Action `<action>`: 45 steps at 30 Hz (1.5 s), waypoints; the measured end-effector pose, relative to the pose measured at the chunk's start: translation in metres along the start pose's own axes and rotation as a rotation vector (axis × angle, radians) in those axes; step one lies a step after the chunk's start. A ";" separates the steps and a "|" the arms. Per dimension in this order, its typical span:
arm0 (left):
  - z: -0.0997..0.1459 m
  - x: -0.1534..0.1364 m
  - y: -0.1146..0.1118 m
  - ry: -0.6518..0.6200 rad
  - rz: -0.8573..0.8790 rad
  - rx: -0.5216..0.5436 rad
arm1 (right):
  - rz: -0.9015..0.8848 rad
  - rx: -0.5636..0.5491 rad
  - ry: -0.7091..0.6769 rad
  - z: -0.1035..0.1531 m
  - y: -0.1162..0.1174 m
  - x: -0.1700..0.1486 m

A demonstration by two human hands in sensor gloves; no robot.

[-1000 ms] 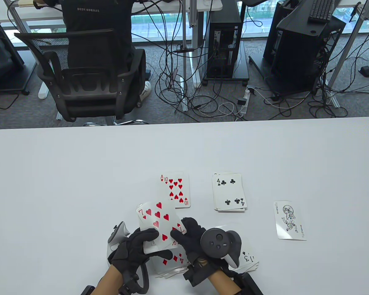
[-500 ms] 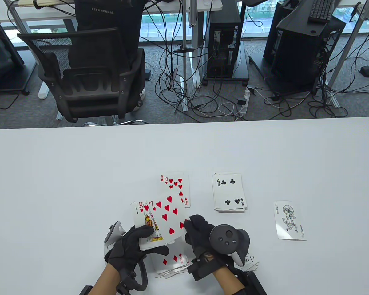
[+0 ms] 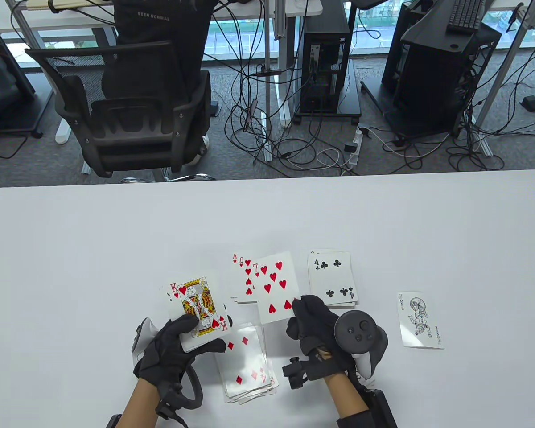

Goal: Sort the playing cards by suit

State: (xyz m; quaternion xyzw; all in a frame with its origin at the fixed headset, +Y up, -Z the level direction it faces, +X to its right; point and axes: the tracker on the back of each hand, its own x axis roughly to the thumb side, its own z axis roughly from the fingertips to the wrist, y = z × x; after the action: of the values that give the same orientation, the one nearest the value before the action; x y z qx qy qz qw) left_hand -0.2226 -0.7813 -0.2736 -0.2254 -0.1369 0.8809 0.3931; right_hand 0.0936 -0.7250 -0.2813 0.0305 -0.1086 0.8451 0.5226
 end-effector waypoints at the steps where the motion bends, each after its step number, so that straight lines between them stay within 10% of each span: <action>1: 0.000 0.000 0.000 -0.002 -0.001 0.002 | 0.005 0.010 0.022 -0.005 0.004 -0.001; 14: -0.001 -0.001 0.000 -0.002 0.009 -0.002 | 0.249 0.152 0.303 -0.083 0.083 -0.009; 29: -0.001 -0.002 0.002 0.001 0.008 -0.005 | 0.785 0.316 0.361 -0.091 0.108 -0.014; 45: -0.001 -0.009 0.001 0.040 -0.001 -0.002 | 0.062 0.293 -0.206 -0.018 0.086 0.046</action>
State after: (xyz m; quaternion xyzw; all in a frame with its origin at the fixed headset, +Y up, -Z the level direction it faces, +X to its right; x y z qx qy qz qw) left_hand -0.2172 -0.7887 -0.2727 -0.2433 -0.1297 0.8760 0.3958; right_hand -0.0026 -0.7176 -0.3041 0.1895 -0.0384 0.8599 0.4724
